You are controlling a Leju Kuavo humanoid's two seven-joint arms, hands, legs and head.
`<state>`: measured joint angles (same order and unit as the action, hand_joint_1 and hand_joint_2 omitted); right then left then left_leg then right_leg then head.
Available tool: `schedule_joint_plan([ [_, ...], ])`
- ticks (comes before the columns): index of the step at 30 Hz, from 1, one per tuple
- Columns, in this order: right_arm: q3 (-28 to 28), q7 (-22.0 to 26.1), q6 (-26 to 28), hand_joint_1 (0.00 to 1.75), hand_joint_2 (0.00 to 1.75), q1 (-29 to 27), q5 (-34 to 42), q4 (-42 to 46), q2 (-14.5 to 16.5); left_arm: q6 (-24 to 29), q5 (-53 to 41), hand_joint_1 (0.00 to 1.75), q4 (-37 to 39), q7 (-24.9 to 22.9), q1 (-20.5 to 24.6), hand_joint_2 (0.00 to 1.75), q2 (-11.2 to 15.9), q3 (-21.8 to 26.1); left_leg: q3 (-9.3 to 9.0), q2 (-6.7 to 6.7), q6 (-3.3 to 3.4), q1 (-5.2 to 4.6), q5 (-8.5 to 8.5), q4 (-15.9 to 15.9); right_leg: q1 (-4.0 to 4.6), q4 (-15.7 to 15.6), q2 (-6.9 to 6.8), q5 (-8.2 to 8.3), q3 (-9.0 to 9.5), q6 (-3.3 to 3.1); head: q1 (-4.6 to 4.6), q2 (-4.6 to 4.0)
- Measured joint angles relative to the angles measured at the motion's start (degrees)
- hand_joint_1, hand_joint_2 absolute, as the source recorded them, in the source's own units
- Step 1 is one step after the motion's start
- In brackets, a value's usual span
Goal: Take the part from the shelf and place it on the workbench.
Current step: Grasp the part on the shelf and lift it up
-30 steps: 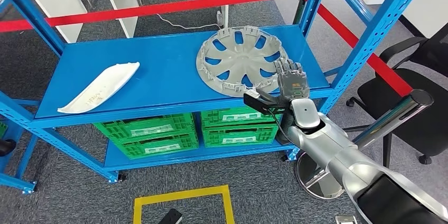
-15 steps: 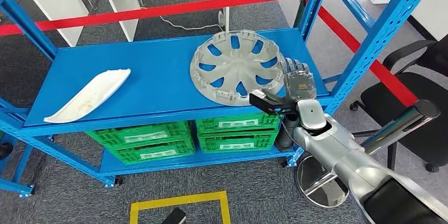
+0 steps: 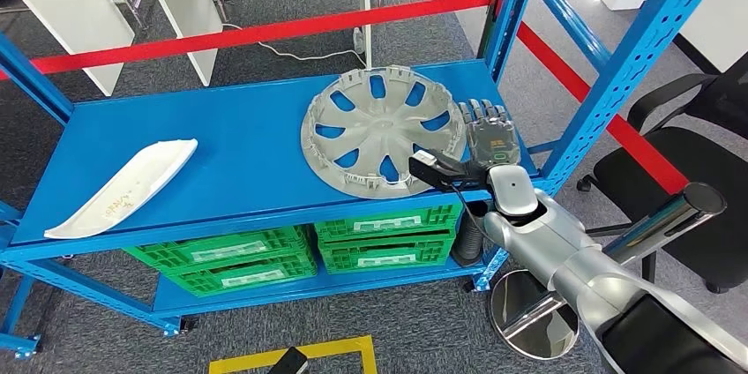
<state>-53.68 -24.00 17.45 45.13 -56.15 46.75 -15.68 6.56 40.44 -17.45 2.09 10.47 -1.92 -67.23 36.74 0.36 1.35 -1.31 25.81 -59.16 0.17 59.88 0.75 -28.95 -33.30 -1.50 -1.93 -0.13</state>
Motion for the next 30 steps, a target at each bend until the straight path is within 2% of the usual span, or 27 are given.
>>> schedule_joint_plan([
  [2,0.01,0.02,-0.02,0.00,0.00,-0.01,0.00,0.09,-0.03,0.04,0.13,0.00,0.01,0.03,0.03,0.00,0.03,0.02,-0.08,0.07,-1.06,0.08,0.07,0.21,0.02,0.03,-0.10,-0.32,0.10,0.00,0.06,0.00],
  [3,0.01,0.03,-0.02,0.00,0.00,0.02,0.00,0.13,-0.03,0.04,0.18,0.00,0.01,0.01,0.03,0.00,0.03,0.03,-0.07,0.10,-1.13,0.10,0.19,0.17,0.01,-0.06,-0.13,-0.34,0.16,0.06,0.05,0.00],
  [11,-0.01,0.44,0.08,0.00,0.00,0.02,0.42,0.20,-0.03,-0.02,0.37,0.00,0.01,0.06,0.00,0.00,-0.14,0.13,-0.06,0.14,-0.60,0.11,0.53,0.15,0.03,-0.75,-0.14,-0.40,0.49,0.34,0.04,0.00],
  [30,0.02,6.12,4.18,0.00,0.00,-3.02,6.02,0.20,2.42,-0.09,0.17,0.00,0.01,0.32,-0.01,0.00,-0.17,0.91,-0.17,0.14,-0.60,0.34,0.54,0.16,0.28,-0.80,-0.14,-0.39,0.61,0.41,0.06,0.00],
])
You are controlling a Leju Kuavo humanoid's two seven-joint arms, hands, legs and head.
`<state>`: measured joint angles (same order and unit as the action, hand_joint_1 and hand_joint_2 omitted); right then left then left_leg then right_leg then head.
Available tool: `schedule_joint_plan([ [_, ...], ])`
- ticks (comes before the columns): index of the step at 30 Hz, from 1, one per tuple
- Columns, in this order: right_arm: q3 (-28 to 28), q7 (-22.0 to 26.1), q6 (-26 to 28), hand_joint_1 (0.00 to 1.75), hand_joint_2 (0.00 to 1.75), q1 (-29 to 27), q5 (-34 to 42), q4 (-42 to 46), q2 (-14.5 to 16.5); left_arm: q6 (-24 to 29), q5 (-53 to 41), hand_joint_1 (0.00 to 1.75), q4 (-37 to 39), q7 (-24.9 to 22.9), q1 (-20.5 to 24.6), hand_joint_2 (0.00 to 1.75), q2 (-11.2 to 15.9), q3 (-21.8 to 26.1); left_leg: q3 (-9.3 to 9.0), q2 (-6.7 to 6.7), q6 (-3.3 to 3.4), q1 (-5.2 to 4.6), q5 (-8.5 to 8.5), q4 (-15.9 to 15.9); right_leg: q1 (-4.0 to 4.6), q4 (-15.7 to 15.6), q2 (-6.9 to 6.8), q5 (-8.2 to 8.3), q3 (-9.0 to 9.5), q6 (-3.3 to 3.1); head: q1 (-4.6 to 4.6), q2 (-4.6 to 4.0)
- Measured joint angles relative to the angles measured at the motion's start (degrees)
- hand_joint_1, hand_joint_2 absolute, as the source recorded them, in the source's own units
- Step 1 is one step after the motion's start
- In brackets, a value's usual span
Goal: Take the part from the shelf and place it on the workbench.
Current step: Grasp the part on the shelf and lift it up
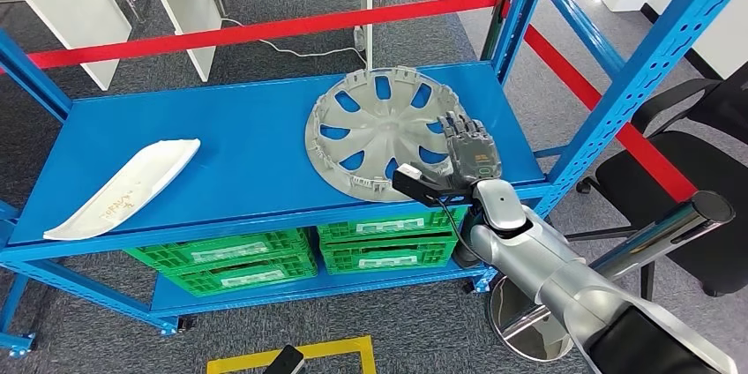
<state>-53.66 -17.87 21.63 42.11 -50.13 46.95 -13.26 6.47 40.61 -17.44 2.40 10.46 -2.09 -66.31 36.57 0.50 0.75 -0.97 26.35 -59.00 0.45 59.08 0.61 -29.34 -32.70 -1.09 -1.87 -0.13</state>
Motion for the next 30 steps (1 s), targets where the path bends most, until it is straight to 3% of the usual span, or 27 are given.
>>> schedule_joint_plan([
  [13,0.17,-0.46,2.38,0.00,0.00,-0.99,1.16,-1.05,1.52,0.00,0.02,0.00,0.00,-0.15,-0.03,0.00,0.02,0.02,-0.01,0.00,0.00,0.00,0.00,0.01,0.00,0.00,-0.01,0.00,0.02,0.00,-0.01,0.00],
  [30,0.22,-2.73,-1.95,0.00,0.00,-1.14,2.05,-3.65,2.29,0.00,0.02,0.00,0.00,-0.15,-0.02,0.00,0.04,0.04,-0.02,0.00,0.00,0.01,0.00,0.01,0.00,0.00,0.00,0.00,0.02,0.00,0.00,0.00],
])
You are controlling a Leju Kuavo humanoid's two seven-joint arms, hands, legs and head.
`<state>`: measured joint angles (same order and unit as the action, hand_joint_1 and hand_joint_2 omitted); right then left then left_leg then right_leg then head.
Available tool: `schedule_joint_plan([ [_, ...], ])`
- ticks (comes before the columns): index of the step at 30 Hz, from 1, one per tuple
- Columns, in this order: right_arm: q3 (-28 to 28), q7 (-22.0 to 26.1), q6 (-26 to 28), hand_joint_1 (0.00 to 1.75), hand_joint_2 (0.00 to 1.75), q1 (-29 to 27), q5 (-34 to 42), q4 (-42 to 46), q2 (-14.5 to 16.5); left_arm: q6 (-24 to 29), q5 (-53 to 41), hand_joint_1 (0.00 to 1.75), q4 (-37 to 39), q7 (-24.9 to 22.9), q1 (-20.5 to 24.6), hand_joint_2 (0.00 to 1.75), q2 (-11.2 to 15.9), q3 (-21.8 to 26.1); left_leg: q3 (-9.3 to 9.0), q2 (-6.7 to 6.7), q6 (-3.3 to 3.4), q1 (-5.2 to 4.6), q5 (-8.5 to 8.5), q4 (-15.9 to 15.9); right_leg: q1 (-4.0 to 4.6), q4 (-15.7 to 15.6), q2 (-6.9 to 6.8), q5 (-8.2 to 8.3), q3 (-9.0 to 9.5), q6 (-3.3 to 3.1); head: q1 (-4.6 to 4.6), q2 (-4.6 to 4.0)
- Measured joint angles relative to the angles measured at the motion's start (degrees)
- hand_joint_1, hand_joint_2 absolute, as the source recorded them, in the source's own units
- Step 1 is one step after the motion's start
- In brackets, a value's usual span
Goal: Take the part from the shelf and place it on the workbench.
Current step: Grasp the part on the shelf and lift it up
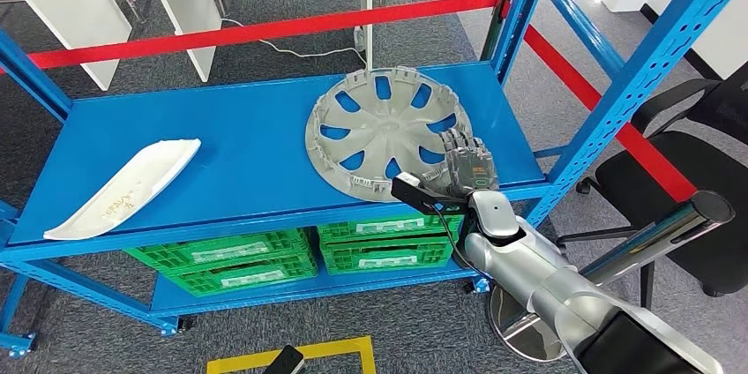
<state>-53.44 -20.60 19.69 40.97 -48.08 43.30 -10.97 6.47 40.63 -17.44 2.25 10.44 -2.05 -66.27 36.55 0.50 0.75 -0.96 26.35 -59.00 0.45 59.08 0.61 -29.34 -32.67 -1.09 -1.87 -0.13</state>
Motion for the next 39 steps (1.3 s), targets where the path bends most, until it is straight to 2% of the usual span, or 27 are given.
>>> schedule_joint_plan([
  [4,0.00,0.25,-1.56,0.00,0.00,-0.03,0.82,-0.60,0.09,0.00,0.00,0.00,0.00,0.01,0.00,0.00,0.00,0.00,0.00,0.00,0.00,0.00,0.00,0.00,0.00,0.00,0.00,0.00,0.00,0.00,-0.01,0.00],
  [8,-0.01,0.96,-2.98,0.00,1.75,-0.03,1.62,-1.06,0.15,0.00,0.00,0.00,0.00,0.02,0.00,0.00,0.00,0.00,0.00,0.00,0.00,0.00,0.00,0.00,0.00,0.00,0.00,0.00,0.01,0.00,0.00,0.00],
  [19,-0.08,1.97,-6.02,0.00,1.75,0.08,3.52,-1.15,0.17,0.00,-0.04,0.00,0.00,0.53,-0.07,0.00,0.06,0.00,-0.06,0.00,0.00,0.00,0.00,0.00,0.00,0.00,0.01,0.00,0.06,0.00,-0.01,0.00],
  [39,-0.01,-0.60,-7.87,0.00,1.75,0.63,5.92,2.16,0.26,0.08,-0.20,0.00,0.00,1.40,-0.65,0.00,0.52,0.00,-0.76,-0.01,-0.05,0.01,0.04,0.03,0.00,-0.04,-0.01,-0.05,0.75,-0.03,0.00,0.00],
])
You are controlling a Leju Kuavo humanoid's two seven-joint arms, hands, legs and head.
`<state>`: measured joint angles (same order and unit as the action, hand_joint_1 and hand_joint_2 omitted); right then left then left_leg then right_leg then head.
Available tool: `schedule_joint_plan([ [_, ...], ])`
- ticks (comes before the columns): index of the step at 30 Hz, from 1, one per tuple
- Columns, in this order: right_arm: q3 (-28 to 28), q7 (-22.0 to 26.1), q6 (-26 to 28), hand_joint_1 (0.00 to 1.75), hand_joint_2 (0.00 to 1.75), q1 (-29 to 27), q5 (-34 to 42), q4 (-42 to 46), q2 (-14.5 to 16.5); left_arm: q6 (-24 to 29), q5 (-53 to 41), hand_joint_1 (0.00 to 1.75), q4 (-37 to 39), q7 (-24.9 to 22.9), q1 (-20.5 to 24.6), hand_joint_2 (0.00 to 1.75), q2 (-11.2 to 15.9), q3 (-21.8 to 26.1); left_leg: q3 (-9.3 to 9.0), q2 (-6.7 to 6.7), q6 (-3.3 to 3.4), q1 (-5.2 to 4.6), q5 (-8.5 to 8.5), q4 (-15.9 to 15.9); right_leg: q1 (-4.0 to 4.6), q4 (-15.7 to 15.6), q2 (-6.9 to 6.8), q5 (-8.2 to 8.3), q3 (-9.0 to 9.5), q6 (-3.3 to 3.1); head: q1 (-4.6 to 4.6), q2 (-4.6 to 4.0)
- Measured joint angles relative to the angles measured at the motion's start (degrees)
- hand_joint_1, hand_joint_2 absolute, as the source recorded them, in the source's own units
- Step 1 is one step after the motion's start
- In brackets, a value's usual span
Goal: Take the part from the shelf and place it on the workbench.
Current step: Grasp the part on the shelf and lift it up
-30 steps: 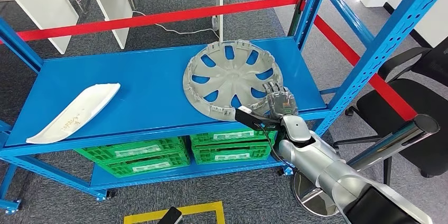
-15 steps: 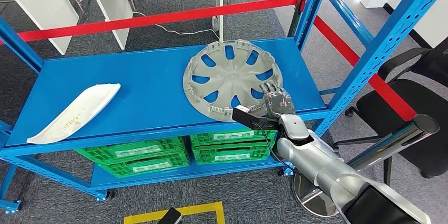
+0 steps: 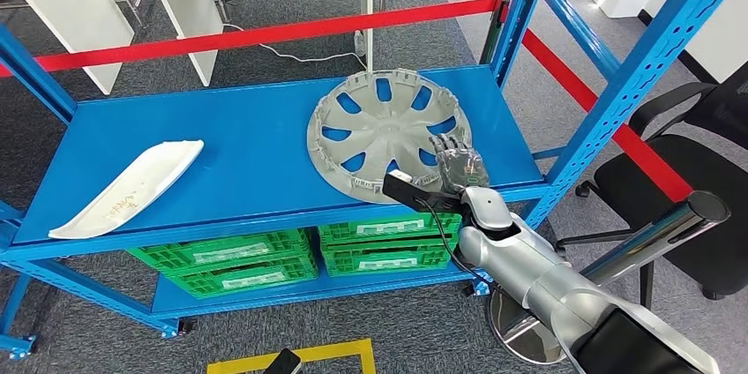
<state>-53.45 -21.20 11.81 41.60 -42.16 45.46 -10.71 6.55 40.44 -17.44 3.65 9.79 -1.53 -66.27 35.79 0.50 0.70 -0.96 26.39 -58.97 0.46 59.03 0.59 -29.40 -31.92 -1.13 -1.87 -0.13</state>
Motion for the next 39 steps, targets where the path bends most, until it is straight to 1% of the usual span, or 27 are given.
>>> schedule_joint_plan([
  [8,0.18,-0.42,-0.21,0.01,1.75,-0.17,1.10,0.61,-0.04,0.01,-0.01,0.00,0.00,0.00,0.00,0.00,0.00,0.00,-0.08,0.00,0.00,0.00,0.00,0.00,0.00,-0.02,0.02,0.00,0.07,0.00,0.00,0.00],
  [12,0.21,-0.45,-0.39,1.74,1.75,-0.28,1.65,0.63,-0.14,0.01,-0.05,0.00,0.00,0.01,0.01,0.00,0.01,0.00,-0.09,-0.01,-0.01,0.00,0.00,0.00,0.00,-0.02,0.02,0.00,0.08,0.00,0.00,0.00],
  [39,0.13,-0.50,-0.86,1.75,1.75,-0.41,2.96,0.65,-0.61,0.10,0.00,0.00,0.00,0.41,0.02,0.00,0.00,0.00,-0.07,0.01,-0.01,0.00,0.02,0.02,0.00,-0.06,-0.05,-0.02,0.10,0.01,0.01,0.00],
])
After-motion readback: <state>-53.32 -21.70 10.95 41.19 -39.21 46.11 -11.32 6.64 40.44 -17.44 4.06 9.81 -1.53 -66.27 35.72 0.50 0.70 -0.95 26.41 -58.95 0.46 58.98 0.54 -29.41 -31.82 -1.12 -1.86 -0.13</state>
